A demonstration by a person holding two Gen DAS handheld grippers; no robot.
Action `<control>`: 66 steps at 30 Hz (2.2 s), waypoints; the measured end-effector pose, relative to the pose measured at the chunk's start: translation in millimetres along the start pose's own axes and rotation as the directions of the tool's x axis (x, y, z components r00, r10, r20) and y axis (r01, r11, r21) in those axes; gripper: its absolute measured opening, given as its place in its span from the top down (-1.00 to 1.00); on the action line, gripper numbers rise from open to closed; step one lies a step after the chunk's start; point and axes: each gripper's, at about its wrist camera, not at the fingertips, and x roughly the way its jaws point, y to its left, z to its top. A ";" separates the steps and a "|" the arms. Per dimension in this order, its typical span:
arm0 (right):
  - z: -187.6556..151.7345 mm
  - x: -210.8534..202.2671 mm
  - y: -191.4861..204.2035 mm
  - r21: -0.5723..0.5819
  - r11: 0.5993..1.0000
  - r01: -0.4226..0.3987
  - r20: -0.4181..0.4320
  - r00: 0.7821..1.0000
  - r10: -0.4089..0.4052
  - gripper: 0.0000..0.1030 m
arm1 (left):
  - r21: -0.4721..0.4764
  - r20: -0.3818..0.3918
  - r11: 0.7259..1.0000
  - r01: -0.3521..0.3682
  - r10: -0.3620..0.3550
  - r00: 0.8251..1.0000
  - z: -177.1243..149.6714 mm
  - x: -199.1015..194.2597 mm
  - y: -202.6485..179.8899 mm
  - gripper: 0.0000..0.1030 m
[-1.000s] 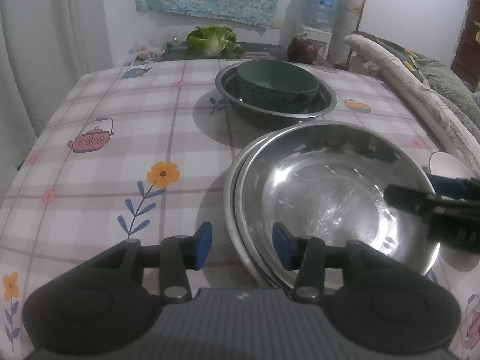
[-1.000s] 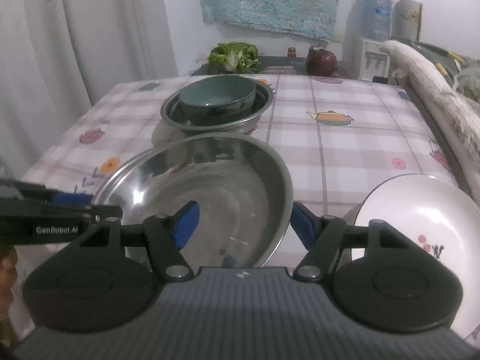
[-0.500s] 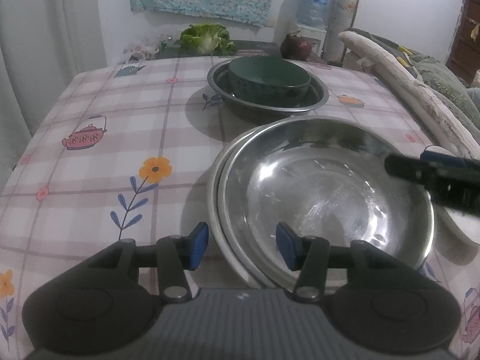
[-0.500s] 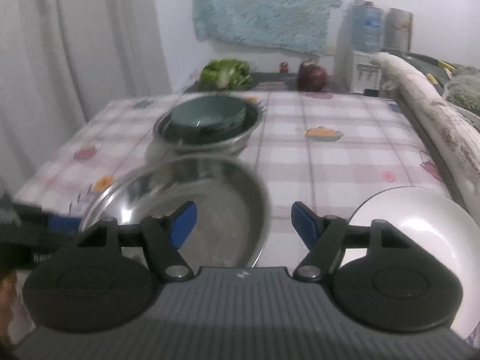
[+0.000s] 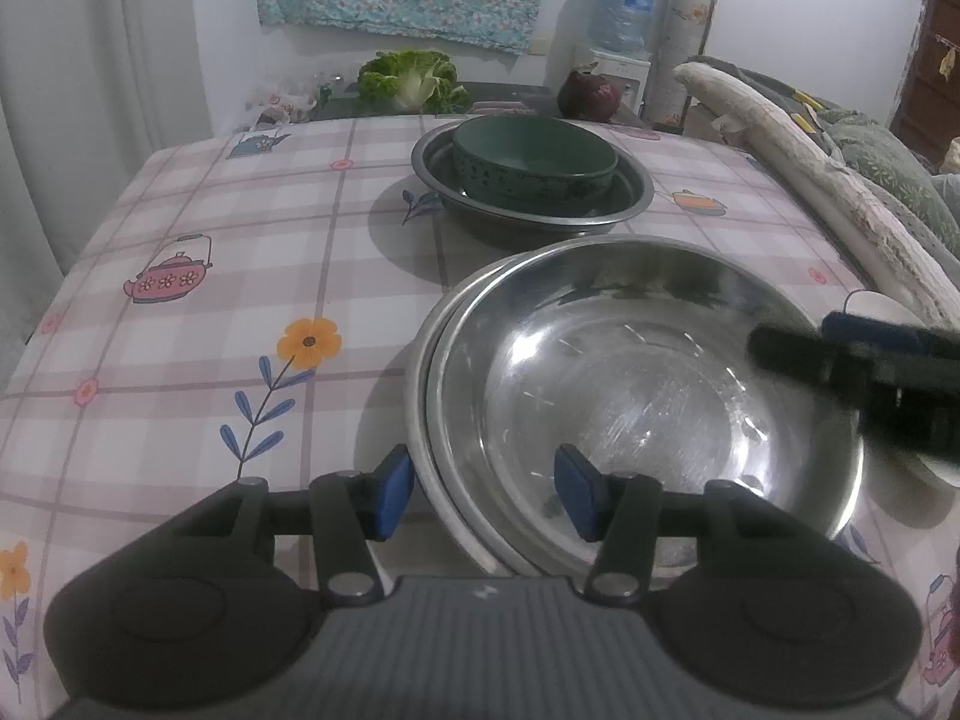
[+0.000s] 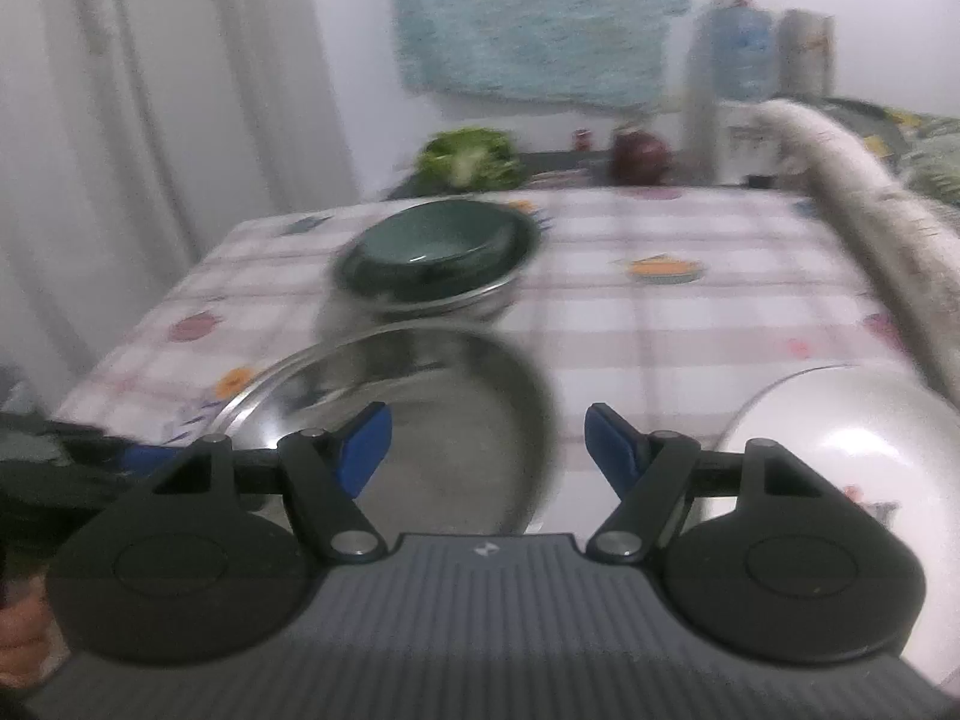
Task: Organize plates and bowls
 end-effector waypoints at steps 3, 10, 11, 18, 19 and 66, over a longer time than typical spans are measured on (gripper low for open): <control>-4.4 0.2 9.6 -0.055 0.999 0.004 -0.007 1.000 -0.004 -0.45 | -0.006 0.001 1.000 0.000 0.000 1.000 -0.2 -0.8 1.0 -0.08; -0.9 -5.8 -1.2 0.014 0.999 -0.036 0.018 0.999 0.036 -0.39 | -0.005 0.002 1.000 0.003 -0.003 1.000 -0.8 -1.7 1.7 -0.10; -2.7 -5.9 5.1 -0.015 0.998 -0.060 0.011 0.998 0.060 -0.39 | -0.006 0.001 1.000 0.003 -0.003 1.000 -0.8 -1.8 1.7 -0.10; 0.3 -11.2 12.2 -0.061 0.998 0.026 0.077 0.997 -0.021 -0.38 | -0.013 0.003 1.000 0.011 -0.011 1.000 -1.4 -4.6 3.7 -0.10; 1.8 -10.1 5.7 -0.028 0.999 0.028 0.072 0.997 -0.026 -0.38 | -0.012 0.006 1.000 0.011 -0.011 1.000 -2.1 -5.2 4.5 -0.10; -58.0 -132.5 -148.1 0.279 0.939 0.200 0.099 0.967 -0.235 -0.56 | 0.211 0.148 0.971 0.111 -0.144 0.978 -0.2 -60.9 -142.1 -0.41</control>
